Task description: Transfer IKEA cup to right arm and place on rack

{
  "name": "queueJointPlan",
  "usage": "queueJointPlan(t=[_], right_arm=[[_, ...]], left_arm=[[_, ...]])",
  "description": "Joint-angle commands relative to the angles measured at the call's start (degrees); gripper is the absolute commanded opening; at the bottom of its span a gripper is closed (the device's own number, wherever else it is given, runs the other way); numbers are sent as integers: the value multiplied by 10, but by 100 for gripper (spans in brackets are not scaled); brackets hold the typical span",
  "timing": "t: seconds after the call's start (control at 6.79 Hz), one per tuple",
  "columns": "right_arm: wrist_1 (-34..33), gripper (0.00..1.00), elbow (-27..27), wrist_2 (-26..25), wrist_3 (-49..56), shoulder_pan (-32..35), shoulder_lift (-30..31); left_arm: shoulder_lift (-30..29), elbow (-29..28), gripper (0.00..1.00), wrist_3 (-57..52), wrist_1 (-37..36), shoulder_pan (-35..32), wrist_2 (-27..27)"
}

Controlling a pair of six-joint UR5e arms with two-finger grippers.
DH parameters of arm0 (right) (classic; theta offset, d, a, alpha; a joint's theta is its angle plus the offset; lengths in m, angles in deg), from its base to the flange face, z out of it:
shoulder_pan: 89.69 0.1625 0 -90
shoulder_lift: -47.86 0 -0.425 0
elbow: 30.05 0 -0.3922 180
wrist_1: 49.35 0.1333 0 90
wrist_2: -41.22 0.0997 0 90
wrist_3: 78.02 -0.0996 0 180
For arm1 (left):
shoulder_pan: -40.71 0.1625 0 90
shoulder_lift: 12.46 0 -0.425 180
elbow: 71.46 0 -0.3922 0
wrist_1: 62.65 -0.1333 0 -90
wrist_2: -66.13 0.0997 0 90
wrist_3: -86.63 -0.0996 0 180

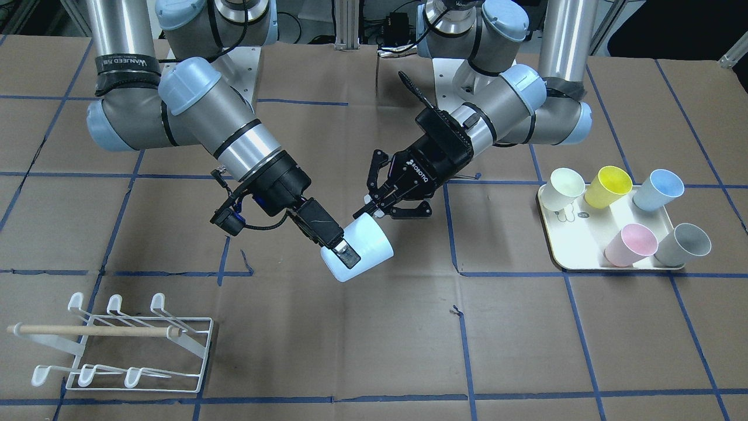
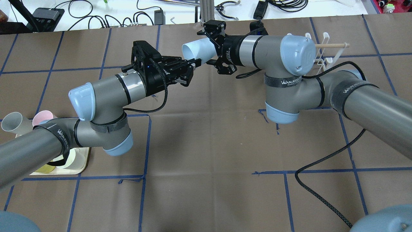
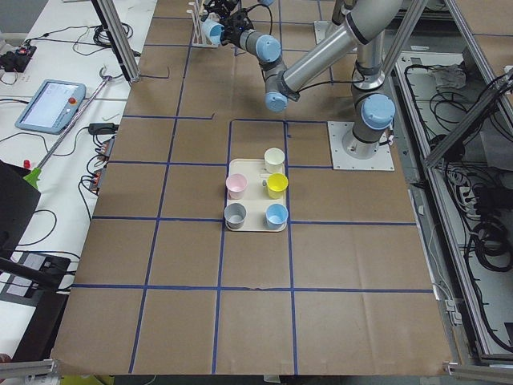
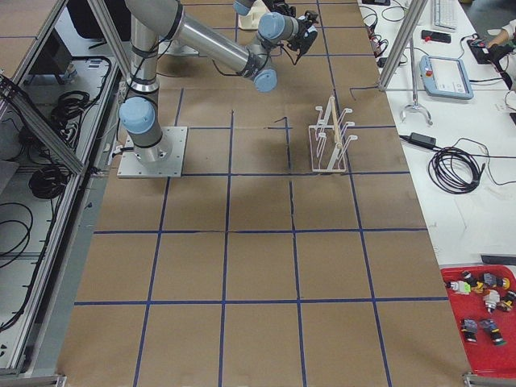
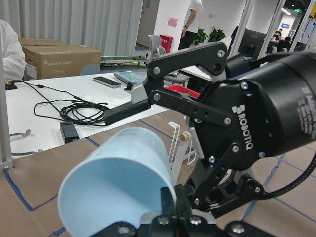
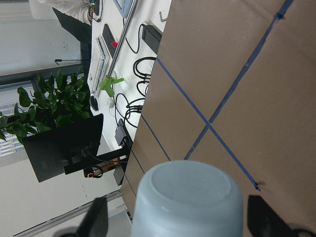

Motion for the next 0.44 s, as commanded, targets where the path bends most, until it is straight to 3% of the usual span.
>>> queueJointPlan(t=[0.0,0.29], right_arm=[[-1,92,-2,-1,1,0,-5],[0,64,-2,3,4,0,-4]], left_arm=[[1,0,2,0,0,0,0],[1,0,3,0,0,0,0]])
